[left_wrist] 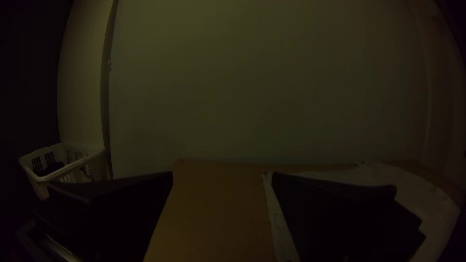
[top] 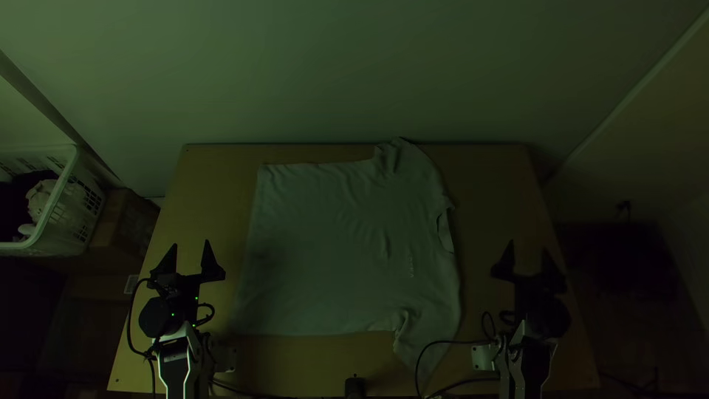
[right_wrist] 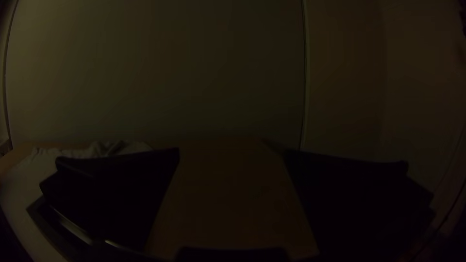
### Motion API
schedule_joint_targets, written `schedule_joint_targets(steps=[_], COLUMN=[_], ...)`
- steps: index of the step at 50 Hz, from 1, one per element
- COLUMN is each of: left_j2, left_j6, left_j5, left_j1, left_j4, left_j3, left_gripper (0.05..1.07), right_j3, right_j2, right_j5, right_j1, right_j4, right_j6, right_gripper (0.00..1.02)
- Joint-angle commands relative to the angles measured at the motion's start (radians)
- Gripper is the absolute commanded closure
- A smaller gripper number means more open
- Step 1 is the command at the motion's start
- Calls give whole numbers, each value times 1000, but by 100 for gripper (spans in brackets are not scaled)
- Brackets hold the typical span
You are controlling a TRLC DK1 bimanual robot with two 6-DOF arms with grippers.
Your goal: Fold the t-shirt
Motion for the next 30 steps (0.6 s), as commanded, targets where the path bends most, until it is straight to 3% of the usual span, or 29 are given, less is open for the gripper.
schedule_joint_targets(steps=[1,30], left_j2=[-1,-4], left_j6=[17,22], left_j5=[-4,-9], left_j1=[-3,-3], left_j4=[-26,-23], left_j3=[-45,-45], left_gripper=[9,9], right_j3=[-11,-13], right_j2=[-5,-7], right_j5=[6,6], right_j1=[-1,1], right_j4=[-24,-17], right_j6=[-12,-11], right_gripper=[3,3])
